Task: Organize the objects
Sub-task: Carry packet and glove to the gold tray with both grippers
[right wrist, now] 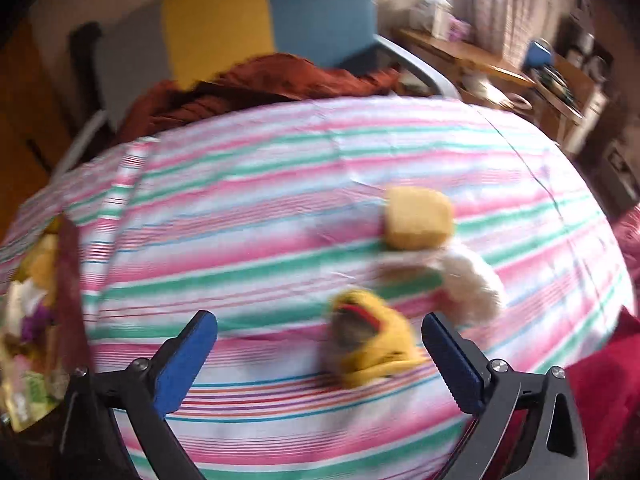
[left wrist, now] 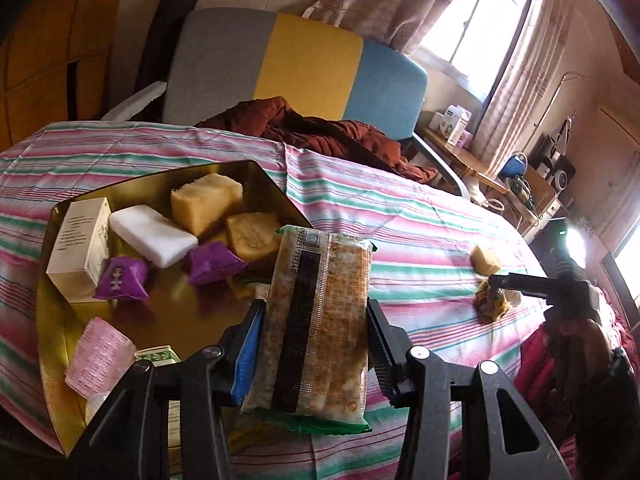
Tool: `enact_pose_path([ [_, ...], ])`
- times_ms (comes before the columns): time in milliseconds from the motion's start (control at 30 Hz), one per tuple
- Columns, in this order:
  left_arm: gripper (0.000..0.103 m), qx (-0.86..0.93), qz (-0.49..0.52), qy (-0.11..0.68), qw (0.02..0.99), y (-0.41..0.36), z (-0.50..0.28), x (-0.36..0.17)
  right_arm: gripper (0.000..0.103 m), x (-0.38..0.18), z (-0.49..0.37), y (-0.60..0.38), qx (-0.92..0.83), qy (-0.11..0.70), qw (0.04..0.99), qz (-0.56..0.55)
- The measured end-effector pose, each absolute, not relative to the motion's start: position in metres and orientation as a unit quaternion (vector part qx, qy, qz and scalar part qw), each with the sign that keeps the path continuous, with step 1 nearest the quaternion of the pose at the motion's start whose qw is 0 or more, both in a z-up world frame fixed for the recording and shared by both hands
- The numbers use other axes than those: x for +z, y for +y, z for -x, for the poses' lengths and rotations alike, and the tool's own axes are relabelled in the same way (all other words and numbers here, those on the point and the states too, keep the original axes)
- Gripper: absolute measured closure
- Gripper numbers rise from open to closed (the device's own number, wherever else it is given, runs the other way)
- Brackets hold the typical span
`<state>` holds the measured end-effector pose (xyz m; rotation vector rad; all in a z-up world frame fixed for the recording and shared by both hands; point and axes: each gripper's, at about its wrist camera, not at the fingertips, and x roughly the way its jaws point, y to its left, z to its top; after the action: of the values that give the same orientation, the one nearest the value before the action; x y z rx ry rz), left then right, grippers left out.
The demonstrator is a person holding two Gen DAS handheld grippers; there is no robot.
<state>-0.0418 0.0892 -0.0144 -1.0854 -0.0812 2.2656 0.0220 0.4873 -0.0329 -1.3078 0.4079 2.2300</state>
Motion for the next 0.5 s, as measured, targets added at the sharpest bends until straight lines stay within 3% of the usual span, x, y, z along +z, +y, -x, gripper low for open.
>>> enact_pose_path([
  [133,0.054,0.857,0.415,-0.028,0.305,0.089,0.042,-0.017,0.001,-0.065,-0.021,0.512,0.798,0.178,0.253,0.518],
  [200,0.054,0.858,0.416,-0.028,0.300,0.087,0.043,-0.017,0.022,-0.078,-0.020,0.514,0.796,0.195,0.236,0.522],
  [233,0.054,0.859,0.415,-0.028,0.299,0.085,0.043,-0.018,0.041,-0.083,-0.018,0.513,0.792,0.188,0.239,0.530],
  [333,0.054,0.861,0.416,-0.030,0.289,0.078,0.045,-0.019,0.049,-0.080,-0.015,0.505,0.803,0.158,0.233,0.526],
  [500,0.054,0.866,0.417,-0.033,0.276,0.066,0.052,-0.020,0.049,-0.057,-0.015,0.485,0.838,0.149,0.195,0.488],
])
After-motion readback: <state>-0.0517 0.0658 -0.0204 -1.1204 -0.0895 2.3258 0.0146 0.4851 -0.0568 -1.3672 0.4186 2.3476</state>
